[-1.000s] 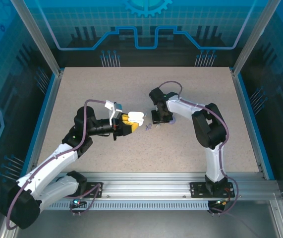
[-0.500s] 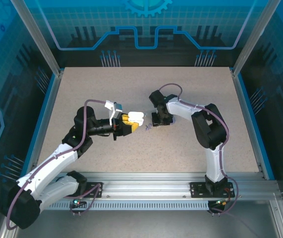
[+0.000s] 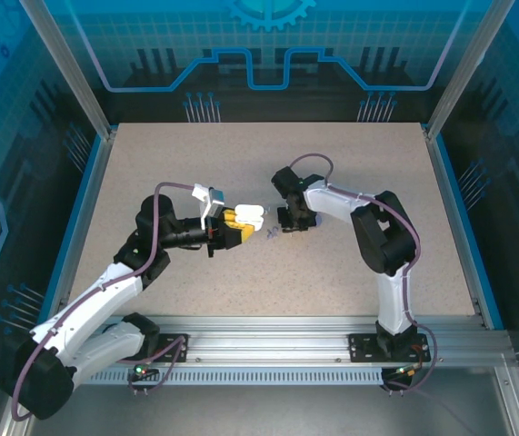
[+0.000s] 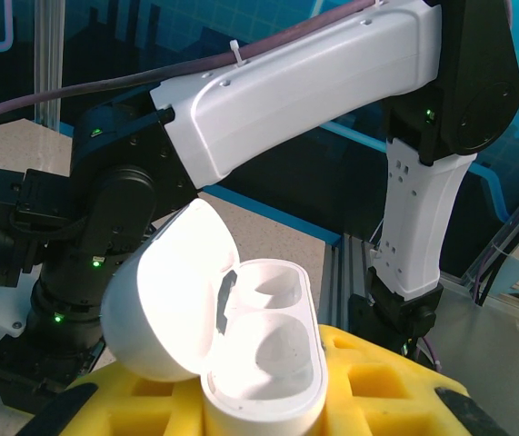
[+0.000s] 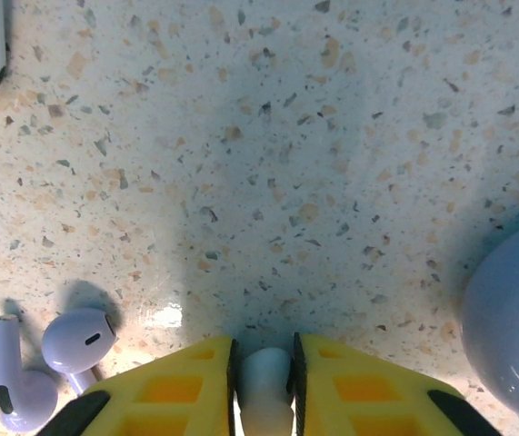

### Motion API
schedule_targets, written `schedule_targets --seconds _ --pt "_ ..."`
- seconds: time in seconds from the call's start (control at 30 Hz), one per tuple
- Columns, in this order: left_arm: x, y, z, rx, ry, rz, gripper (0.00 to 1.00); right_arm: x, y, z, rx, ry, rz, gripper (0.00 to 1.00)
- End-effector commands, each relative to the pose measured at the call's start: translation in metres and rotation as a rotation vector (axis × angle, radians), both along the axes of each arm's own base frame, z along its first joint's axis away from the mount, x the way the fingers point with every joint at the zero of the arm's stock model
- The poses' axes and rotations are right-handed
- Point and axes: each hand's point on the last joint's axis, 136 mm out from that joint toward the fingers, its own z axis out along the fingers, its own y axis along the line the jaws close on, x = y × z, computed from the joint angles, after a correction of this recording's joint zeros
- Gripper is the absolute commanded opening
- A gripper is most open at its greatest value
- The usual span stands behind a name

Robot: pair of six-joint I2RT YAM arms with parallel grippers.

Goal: Insert the wireless bluetooth earbuds into the charging case

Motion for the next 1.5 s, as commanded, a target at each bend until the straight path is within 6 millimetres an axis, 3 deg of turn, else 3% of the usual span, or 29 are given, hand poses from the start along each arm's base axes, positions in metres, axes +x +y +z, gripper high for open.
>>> schedule_targets --seconds 0.0,0.33,0.9,1.1,1.47 --pt "0.002 0.001 0.015 -0.019 -0.058 0.006 0.16 -0.01 -0.001 0.004 -0.017 -0.006 0.001 0.21" --pt "0.01 0.001 0.003 -0.006 -0.011 0.035 0.16 -0.003 -0.005 0.025 0.033 -0.128 -0.009 0.17" --pt "0.053 0.005 -0.031 -0.008 0.127 0.213 0.16 0.005 -0.008 0.078 0.139 -0.362 -0.018 0.13" --pt "0.055 0.004 -0.035 -0.006 0.142 0.219 0.16 -0.001 -0.019 0.056 0.044 -0.279 -0.026 0.13" --pt "0.054 0.005 -0.035 0.003 0.141 0.222 0.16 -0.009 -0.016 0.009 0.01 -0.152 -0.033 0.14"
